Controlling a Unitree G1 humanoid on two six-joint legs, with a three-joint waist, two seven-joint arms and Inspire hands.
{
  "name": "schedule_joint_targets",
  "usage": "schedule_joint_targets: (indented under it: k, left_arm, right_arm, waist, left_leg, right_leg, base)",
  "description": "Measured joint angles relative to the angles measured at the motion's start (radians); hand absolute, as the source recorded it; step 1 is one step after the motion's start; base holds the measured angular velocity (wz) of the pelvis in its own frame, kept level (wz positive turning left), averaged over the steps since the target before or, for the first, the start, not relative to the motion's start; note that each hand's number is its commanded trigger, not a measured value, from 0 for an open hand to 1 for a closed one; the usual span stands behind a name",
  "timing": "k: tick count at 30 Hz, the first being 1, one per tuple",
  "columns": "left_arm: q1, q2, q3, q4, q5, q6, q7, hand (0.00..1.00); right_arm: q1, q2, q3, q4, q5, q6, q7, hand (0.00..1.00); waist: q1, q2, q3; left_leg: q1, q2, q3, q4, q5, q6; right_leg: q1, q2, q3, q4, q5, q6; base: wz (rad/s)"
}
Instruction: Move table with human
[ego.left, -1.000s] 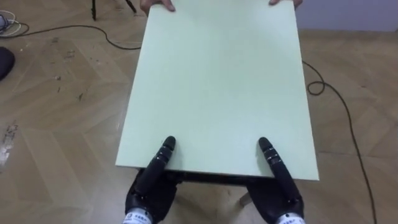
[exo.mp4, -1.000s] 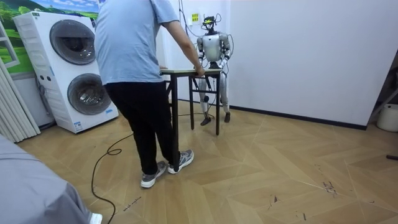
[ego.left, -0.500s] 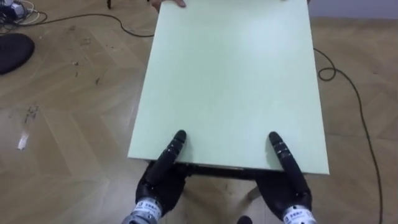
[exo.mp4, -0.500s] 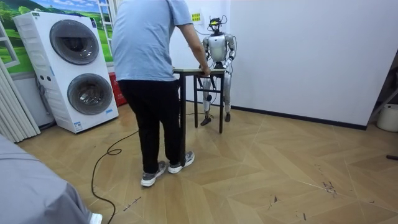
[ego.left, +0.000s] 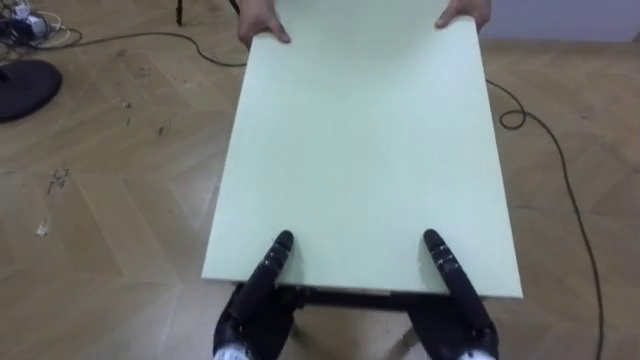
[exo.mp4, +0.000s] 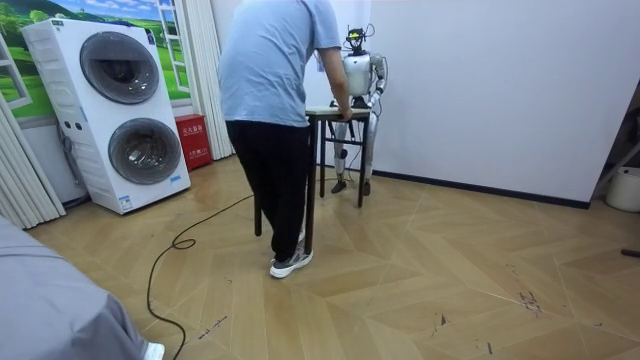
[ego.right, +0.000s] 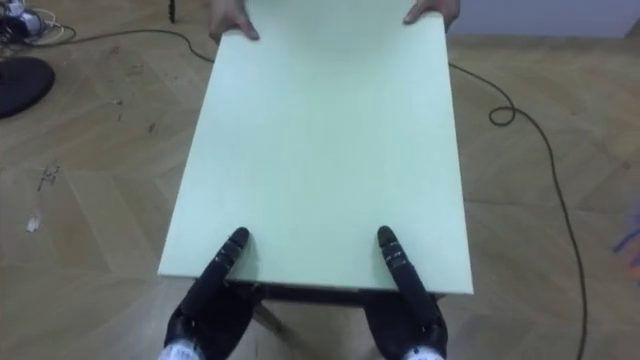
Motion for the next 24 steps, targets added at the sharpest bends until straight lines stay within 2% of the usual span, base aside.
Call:
schedule_joint_targets:
  k: [1,3,5,10,11,14,16,17,18,19,20,21,22,23,24]
  left_arm:
    - [0.0,0.004,0.0,-0.002,0.0,0.0,0.0,1.0]
    - [0.0,0.017,0.0,-0.007,0.0,-0.001,0.001,1.0]
    - [0.0,0.02,0.0,-0.008,0.0,-0.003,0.001,1.0]
    - [0.0,0.028,-0.002,-0.013,0.0,-0.003,0.001,1.0]
    - [0.0,0.031,-0.005,-0.013,0.0,-0.003,0.001,1.0]
    - [0.0,0.034,-0.008,-0.015,0.0,-0.003,0.004,1.0]
    - [-0.004,0.039,-0.018,-0.016,0.001,-0.004,0.015,1.0]
    - [-0.008,0.041,-0.029,-0.016,0.002,-0.004,0.023,1.0]
    - [-0.01,0.049,-0.039,-0.018,0.003,-0.004,0.024,1.0]
    - [-0.01,0.053,-0.038,-0.024,0.003,-0.005,0.023,1.0]
    - [-0.018,0.041,-0.036,-0.025,0.003,-0.007,0.022,1.0]
    - [-0.012,0.04,-0.042,-0.026,-0.003,-0.004,0.021,1.0]
    - [-0.007,0.038,-0.042,-0.026,-0.008,-0.004,0.021,1.0]
    - [-0.001,0.041,-0.042,-0.03,-0.009,-0.005,0.021,1.0]
    - [0.009,0.05,-0.042,-0.043,-0.009,-0.006,0.021,1.0]
  right_arm:
    - [0.002,0.001,0.006,0.0,0.004,-0.004,-0.001,1.0]
    - [0.003,0.004,0.026,0.001,0.027,-0.019,-0.008,1.0]
    - [0.003,0.001,0.03,0.001,0.033,-0.019,-0.009,1.0]
    - [0.006,-0.002,0.042,0.001,0.056,-0.025,-0.013,1.0]
    - [0.006,-0.009,0.055,0.001,0.066,-0.039,-0.013,1.0]
    - [0.009,-0.012,0.063,0.001,0.069,-0.052,-0.013,1.0]
    - [0.018,-0.012,0.071,-0.001,0.074,-0.066,-0.013,1.0]
    - [0.034,-0.013,0.083,-0.007,0.083,-0.085,-0.013,1.0]
    - [0.057,-0.015,0.099,-0.024,0.093,-0.115,-0.013,1.0]
    - [0.059,-0.02,0.105,-0.034,0.096,-0.124,-0.013,1.0]
    - [0.038,-0.035,0.104,-0.039,0.102,-0.127,-0.013,1.0]
    - [0.032,-0.059,0.104,-0.042,0.107,-0.118,-0.013,1.0]
    - [0.032,-0.064,0.104,-0.043,0.109,-0.113,-0.013,1.0]
    - [0.033,-0.064,0.104,-0.043,0.109,-0.106,-0.014,1.0]
    - [0.037,-0.067,0.105,-0.043,0.11,-0.099,-0.014,1.0]
  waist:
    - [0.001,-0.002,0.0005]
    - [0.003,-0.01,0.0016]
    - [0.003,-0.01,0.002]
    - [0.018,-0.01,0.0024]
    - [0.02,-0.008,0.0029]
    - [0.02,-0.001,0.0051]
    - [0.014,0.002,0.0066]
    - [0.004,-0.003,0.0033]
    - [-0.002,-0.025,-0.0089]
    - [-0.002,-0.038,-0.015]
    - [0.006,-0.028,0.0016]
    - [0.015,0.0,-0.0055]
    - [0.024,0.011,-0.0129]
    - [0.033,0.009,-0.0117]
    - [0.031,0.005,-0.0077]
  left_leg:
    - [0.004,0.0,-0.002,-0.007,0.009,-0.004]
    - [0.013,0.002,-0.004,-0.052,0.05,-0.01]
    - [0.012,0.003,-0.004,-0.074,0.069,-0.011]
    - [-0.005,0.017,-0.007,-0.081,0.082,-0.018]
    - [-0.012,0.02,-0.008,-0.081,0.082,-0.018]
    - [-0.028,0.033,-0.004,-0.086,0.082,-0.018]
    - [-0.028,0.049,0.032,-0.087,0.082,-0.019]
    - [-0.026,0.076,0.108,-0.079,0.084,-0.021]
    - [-0.026,0.081,0.171,-0.066,0.09,-0.032]
    - [-0.044,0.078,0.192,-0.044,0.09,-0.041]
    - [-0.092,0.087,0.183,0.027,0.091,-0.05]
    - [-0.106,0.088,0.149,0.024,0.093,-0.056]
    - [-0.101,0.087,0.136,0.008,0.095,-0.059]
    - [-0.078,0.083,0.118,-0.036,0.106,-0.07]
    - [-0.057,0.079,0.101,-0.072,0.143,-0.072]
  right_leg:
    - [0.006,0.008,0.0,-0.016,0.006,-0.008]
    - [0.019,0.024,0.003,-0.072,0.042,-0.02]
    - [0.018,0.028,0.003,-0.093,0.056,-0.025]
    - [0.012,0.046,0.002,-0.127,0.061,-0.029]
    - [0.01,0.05,0.002,-0.135,0.061,-0.029]
    - [0.009,0.056,0.006,-0.136,0.059,-0.029]
    - [-0.008,0.057,0.034,-0.068,0.023,-0.04]
    - [-0.017,0.053,0.065,0.098,-0.042,-0.049]
    - [-0.004,0.038,0.091,0.202,-0.12,-0.024]
    - [0.002,0.034,0.111,0.212,-0.18,-0.015]
    - [-0.022,0.055,0.13,0.206,-0.216,-0.065]
    - [-0.022,0.074,0.131,0.174,-0.203,-0.071]
    - [-0.016,0.077,0.129,0.151,-0.195,-0.073]
    - [0.011,0.079,0.113,0.096,-0.162,-0.075]
    - [0.05,0.084,0.084,0.035,-0.115,-0.079]
  base:
    - [0.04]
    - [0.08]
    - [0.02]
    - [-0.07]
    - [0.0]
    - [0.11]
    - [0.35]
    - [0.65]
    - [0.61]
    - [0.15]
    - [-0.33]
    - [-0.48]
    - [-0.52]
    - [-0.35]
    - [-0.19]
